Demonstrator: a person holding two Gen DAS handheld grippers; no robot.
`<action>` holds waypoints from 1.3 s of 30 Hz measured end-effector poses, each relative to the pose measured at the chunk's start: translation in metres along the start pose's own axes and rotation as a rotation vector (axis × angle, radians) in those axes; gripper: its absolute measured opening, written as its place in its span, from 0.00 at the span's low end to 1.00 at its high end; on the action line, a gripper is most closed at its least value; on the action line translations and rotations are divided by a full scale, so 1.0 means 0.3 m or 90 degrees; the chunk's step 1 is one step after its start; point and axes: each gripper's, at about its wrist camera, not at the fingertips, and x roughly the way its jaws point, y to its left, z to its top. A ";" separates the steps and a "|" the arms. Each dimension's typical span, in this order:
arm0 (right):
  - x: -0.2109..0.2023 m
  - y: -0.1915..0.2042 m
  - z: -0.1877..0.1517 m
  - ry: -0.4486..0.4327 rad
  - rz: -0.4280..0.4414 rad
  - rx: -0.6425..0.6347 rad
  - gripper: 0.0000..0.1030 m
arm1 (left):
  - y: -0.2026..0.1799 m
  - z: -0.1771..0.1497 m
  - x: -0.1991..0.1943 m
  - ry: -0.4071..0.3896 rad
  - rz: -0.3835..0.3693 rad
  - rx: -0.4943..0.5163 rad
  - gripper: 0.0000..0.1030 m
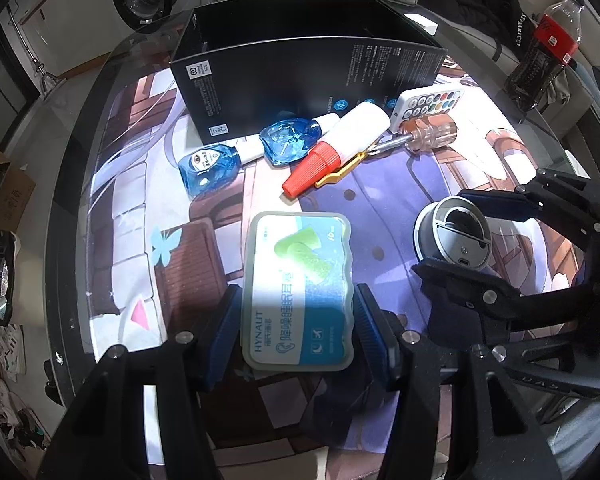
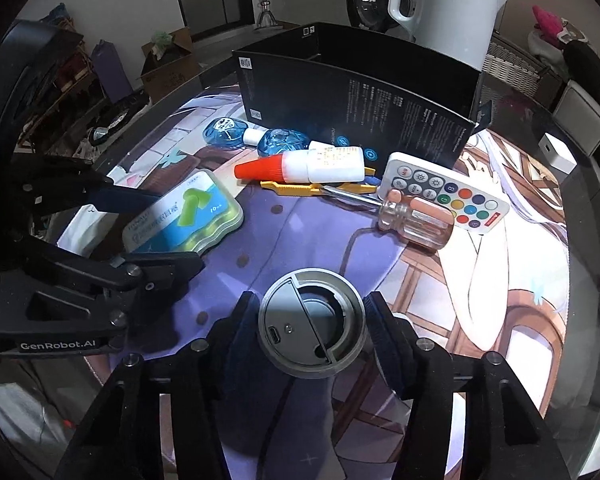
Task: Organize rigid objects
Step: 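Close the right tool fingers on the white round disc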
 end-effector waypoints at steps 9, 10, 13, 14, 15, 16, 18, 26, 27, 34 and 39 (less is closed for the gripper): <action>-0.053 -0.066 0.009 -0.018 0.041 0.050 0.59 | 0.009 -0.003 -0.001 0.003 0.000 -0.002 0.53; -0.056 -0.069 0.012 -0.020 0.039 0.051 0.59 | 0.008 -0.003 -0.001 0.003 0.000 -0.003 0.53; -0.047 -0.072 0.012 -0.012 0.030 0.048 0.59 | 0.010 -0.003 -0.001 0.003 0.000 -0.001 0.53; -0.046 -0.073 0.012 -0.014 0.030 0.048 0.59 | 0.011 -0.003 -0.001 0.002 0.001 -0.002 0.53; -0.044 -0.070 0.011 -0.014 0.029 0.046 0.59 | 0.010 -0.003 -0.001 0.003 0.001 -0.001 0.53; -0.044 -0.068 0.012 -0.015 0.026 0.044 0.59 | 0.009 -0.002 -0.001 0.003 0.002 -0.001 0.53; -0.047 -0.063 0.006 -0.017 0.022 0.043 0.59 | 0.006 0.000 0.000 0.002 0.002 -0.001 0.53; -0.042 -0.029 0.001 -0.016 0.016 0.024 0.59 | 0.006 0.000 -0.001 0.002 0.003 -0.001 0.53; -0.041 -0.028 0.001 -0.015 0.018 0.025 0.59 | 0.006 0.000 -0.001 0.002 0.003 -0.001 0.53; -0.035 -0.010 0.003 -0.015 0.026 0.017 0.59 | 0.004 0.000 0.002 0.002 0.008 -0.001 0.54; -0.036 0.015 0.005 -0.015 0.037 0.007 0.51 | 0.005 -0.001 0.002 0.002 0.010 -0.004 0.54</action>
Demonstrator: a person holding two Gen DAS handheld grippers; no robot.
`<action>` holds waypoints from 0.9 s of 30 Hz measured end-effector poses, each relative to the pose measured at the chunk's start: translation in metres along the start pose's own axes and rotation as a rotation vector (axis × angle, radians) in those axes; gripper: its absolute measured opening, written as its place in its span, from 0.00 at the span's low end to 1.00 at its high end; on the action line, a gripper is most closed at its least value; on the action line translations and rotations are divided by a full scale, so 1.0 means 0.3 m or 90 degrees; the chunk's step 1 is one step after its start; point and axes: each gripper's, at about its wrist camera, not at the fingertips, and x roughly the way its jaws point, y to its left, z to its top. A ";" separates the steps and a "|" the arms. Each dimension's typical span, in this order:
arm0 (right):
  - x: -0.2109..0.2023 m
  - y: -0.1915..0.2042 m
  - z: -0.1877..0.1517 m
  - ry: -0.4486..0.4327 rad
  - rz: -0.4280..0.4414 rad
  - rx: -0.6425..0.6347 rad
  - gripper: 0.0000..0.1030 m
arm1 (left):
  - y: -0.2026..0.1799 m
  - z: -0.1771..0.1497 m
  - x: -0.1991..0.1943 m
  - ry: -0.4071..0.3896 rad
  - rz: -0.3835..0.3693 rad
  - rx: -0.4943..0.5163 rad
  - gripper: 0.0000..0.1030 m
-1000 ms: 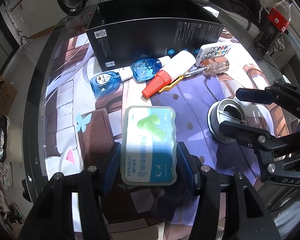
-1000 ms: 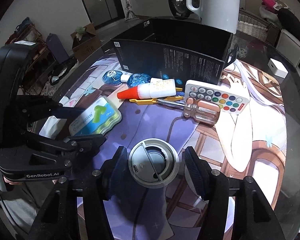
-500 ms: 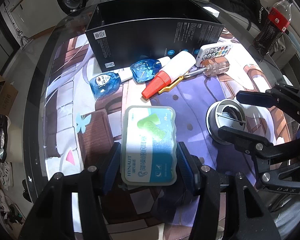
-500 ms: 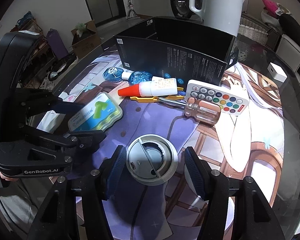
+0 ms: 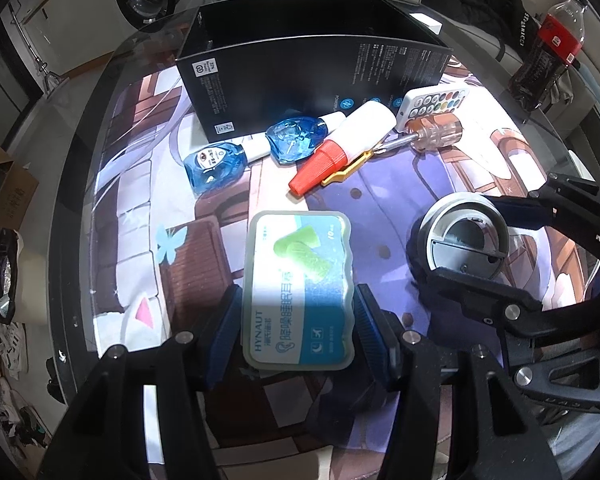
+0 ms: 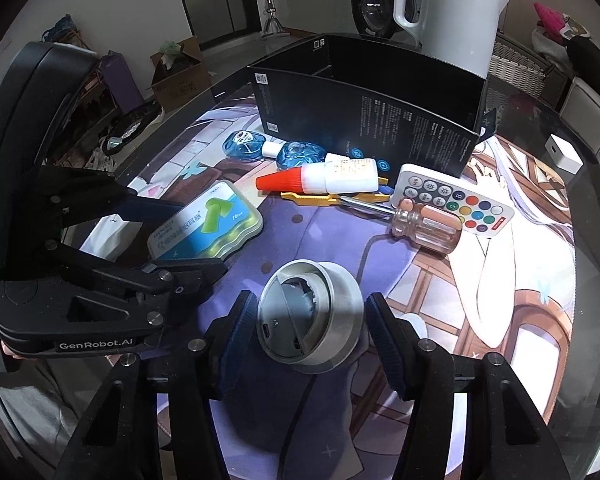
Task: Organize rigid objects
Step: 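Close the right tool fingers on the white round disc, then lift the green case with left tool while right tool lifts the disc over the black box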
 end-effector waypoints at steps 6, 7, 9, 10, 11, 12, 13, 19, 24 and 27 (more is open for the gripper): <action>0.019 0.033 -0.008 0.017 0.012 -0.017 0.17 | -0.002 0.001 0.000 -0.001 0.003 0.002 0.53; 0.022 0.035 -0.010 0.016 0.011 -0.019 0.17 | -0.003 0.001 0.000 -0.001 0.004 0.003 0.53; 0.021 0.033 -0.009 0.017 0.017 -0.017 0.17 | -0.006 0.000 0.000 -0.001 0.002 0.005 0.53; 0.020 0.029 -0.008 0.018 0.021 -0.011 0.17 | -0.006 0.001 0.000 -0.001 0.000 0.003 0.53; 0.019 0.026 -0.008 0.018 0.022 -0.008 0.17 | -0.007 0.003 -0.001 -0.002 -0.002 0.004 0.53; 0.017 0.025 -0.007 0.016 0.021 -0.009 0.17 | -0.010 0.004 -0.005 -0.005 0.000 0.006 0.53; 0.015 0.024 -0.005 0.013 0.018 -0.010 0.17 | -0.012 0.005 -0.011 -0.010 0.003 0.008 0.53; -0.044 0.008 -0.002 -0.030 0.006 -0.003 0.17 | -0.032 0.014 -0.100 -0.080 0.009 0.022 0.53; -0.168 -0.003 0.015 -0.136 -0.016 -0.006 0.17 | -0.028 0.031 -0.220 -0.178 -0.009 0.016 0.53; -0.267 0.004 0.023 -0.227 -0.047 -0.015 0.17 | -0.023 0.042 -0.321 -0.272 -0.010 0.010 0.53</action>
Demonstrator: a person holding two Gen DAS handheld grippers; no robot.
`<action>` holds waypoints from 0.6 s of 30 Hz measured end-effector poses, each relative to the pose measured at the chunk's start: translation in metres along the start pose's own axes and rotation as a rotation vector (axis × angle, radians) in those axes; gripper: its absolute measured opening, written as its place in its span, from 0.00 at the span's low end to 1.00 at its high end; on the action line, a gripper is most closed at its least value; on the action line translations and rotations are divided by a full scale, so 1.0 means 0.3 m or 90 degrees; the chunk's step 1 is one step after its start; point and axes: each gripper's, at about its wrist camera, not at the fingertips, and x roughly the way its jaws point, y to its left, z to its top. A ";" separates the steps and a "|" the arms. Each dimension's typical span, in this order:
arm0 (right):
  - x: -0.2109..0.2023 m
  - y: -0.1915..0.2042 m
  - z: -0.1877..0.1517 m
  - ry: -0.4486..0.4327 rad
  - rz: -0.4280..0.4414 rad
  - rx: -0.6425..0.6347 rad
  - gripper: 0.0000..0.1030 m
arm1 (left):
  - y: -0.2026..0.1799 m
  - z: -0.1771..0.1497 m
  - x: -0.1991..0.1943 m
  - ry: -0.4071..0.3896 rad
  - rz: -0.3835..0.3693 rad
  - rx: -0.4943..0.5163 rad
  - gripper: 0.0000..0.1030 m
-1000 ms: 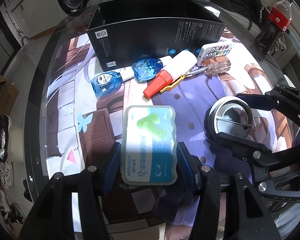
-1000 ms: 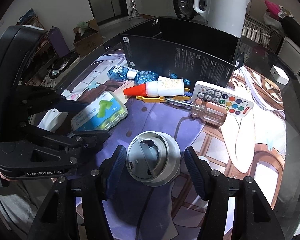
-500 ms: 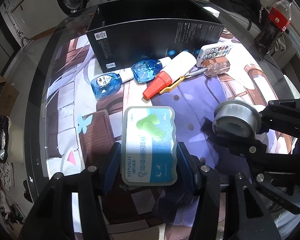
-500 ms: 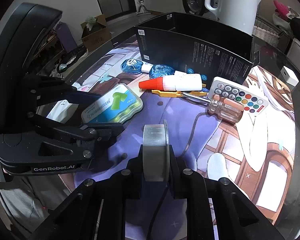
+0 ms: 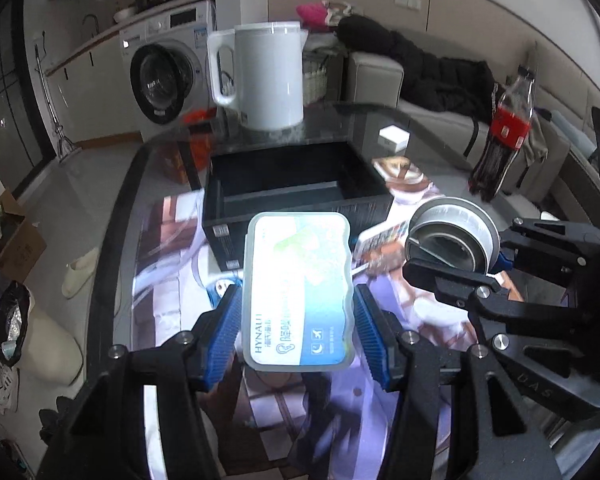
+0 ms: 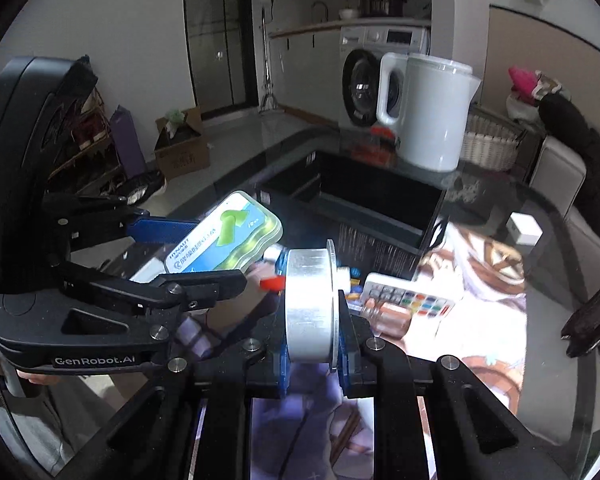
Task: Organize rigid objects
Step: 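Lift the green case with left tool while right tool lifts the disc over the black box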
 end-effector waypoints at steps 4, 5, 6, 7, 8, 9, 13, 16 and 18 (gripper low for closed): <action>-0.113 0.016 0.060 -0.119 -0.031 -0.015 0.17 | 0.003 0.057 -0.137 -0.140 0.026 0.000 0.53; -0.139 0.019 0.075 -0.147 -0.038 -0.016 0.17 | 0.006 0.068 -0.170 -0.171 0.024 -0.005 0.53; -0.162 0.022 0.086 -0.167 -0.042 -0.017 0.17 | 0.010 0.077 -0.200 -0.198 0.020 -0.011 0.53; -0.178 0.023 0.098 -0.184 -0.046 -0.015 0.17 | 0.014 0.084 -0.221 -0.216 0.018 -0.015 0.53; -0.189 0.022 0.109 -0.196 -0.050 -0.011 0.17 | 0.023 0.093 -0.241 -0.235 0.016 -0.021 0.53; -0.194 0.018 0.122 -0.202 -0.052 -0.006 0.17 | 0.027 0.104 -0.246 -0.240 0.013 -0.022 0.53; -0.178 -0.012 0.164 -0.201 -0.060 0.022 0.17 | 0.056 0.129 -0.215 -0.243 0.011 -0.031 0.53; -0.141 -0.034 0.203 -0.196 -0.074 0.045 0.17 | 0.077 0.156 -0.141 -0.240 0.013 -0.038 0.53; -0.110 -0.045 0.228 -0.191 -0.087 0.053 0.17 | 0.100 0.175 -0.086 -0.236 0.014 -0.050 0.53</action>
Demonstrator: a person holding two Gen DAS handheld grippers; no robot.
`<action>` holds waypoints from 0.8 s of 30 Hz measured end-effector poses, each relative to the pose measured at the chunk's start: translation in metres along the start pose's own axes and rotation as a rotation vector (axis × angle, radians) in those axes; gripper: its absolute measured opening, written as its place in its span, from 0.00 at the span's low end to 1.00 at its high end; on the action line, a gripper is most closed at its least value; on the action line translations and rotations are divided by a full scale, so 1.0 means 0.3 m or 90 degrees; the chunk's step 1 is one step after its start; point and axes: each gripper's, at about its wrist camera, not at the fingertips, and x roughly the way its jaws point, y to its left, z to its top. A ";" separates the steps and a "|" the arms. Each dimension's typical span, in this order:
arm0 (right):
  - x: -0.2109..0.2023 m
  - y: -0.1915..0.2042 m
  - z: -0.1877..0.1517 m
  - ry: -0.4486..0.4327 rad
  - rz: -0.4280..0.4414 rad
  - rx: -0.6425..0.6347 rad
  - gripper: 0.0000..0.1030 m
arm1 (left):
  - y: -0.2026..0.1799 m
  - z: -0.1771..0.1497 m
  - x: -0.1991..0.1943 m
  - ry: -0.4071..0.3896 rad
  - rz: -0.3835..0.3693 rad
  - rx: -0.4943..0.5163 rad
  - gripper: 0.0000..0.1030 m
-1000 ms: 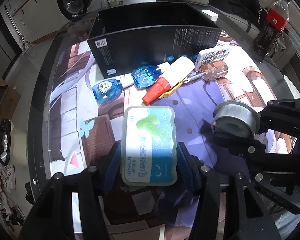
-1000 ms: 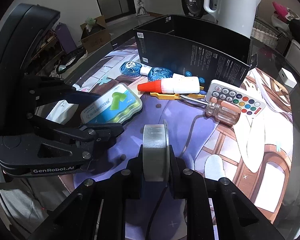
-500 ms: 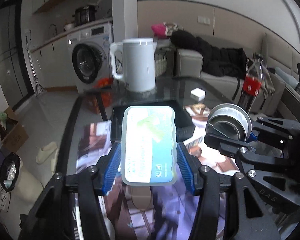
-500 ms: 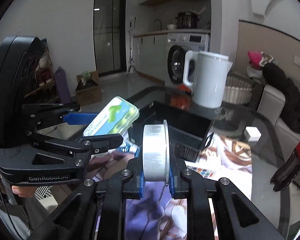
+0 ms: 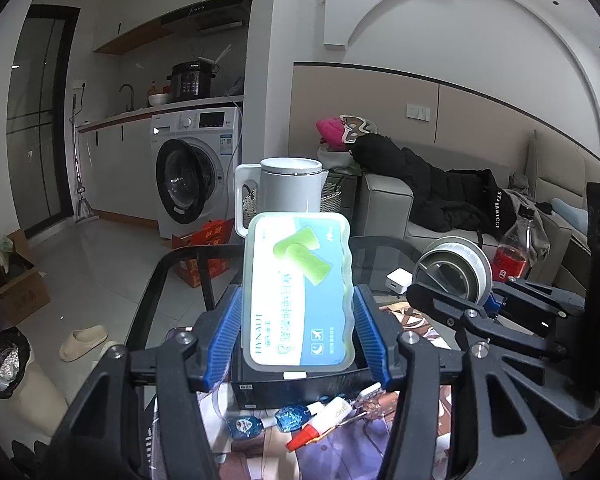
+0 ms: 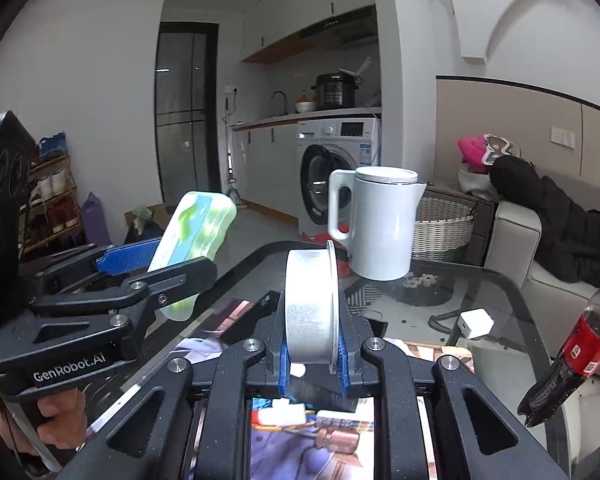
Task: Organize rigid objects
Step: 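Lift the green case with left tool while right tool lifts the disc over the black box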
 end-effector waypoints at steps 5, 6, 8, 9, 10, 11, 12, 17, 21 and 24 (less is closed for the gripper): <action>0.159 -0.052 0.028 0.040 -0.005 0.043 0.17 | 0.049 -0.016 0.173 0.031 0.011 -0.022 0.53; 0.195 -0.059 0.026 0.053 -0.010 0.049 0.17 | 0.061 -0.020 0.210 0.038 0.015 -0.027 0.53; 0.267 -0.087 0.018 0.075 -0.017 0.058 0.17 | 0.072 -0.028 0.272 0.058 0.021 -0.034 0.53; 0.294 -0.095 0.009 0.086 -0.018 0.061 0.17 | 0.077 -0.033 0.303 0.072 0.026 -0.038 0.53; 0.322 -0.097 -0.001 0.101 -0.018 0.064 0.17 | 0.082 -0.038 0.331 0.086 0.029 -0.044 0.53; 0.353 -0.104 -0.010 0.114 -0.017 0.069 0.17 | 0.088 -0.041 0.362 0.101 0.029 -0.051 0.53; 0.384 -0.111 -0.020 0.131 -0.016 0.075 0.17 | 0.096 -0.048 0.394 0.118 0.029 -0.058 0.53; 0.489 -0.122 -0.085 0.202 -0.009 0.076 0.17 | 0.084 -0.103 0.491 0.196 0.033 -0.042 0.53; 0.539 -0.141 -0.126 0.263 0.003 0.088 0.17 | 0.063 -0.143 0.529 0.242 0.048 -0.012 0.53; 0.555 -0.156 -0.153 0.298 0.013 0.094 0.16 | 0.046 -0.168 0.542 0.313 0.035 0.001 0.53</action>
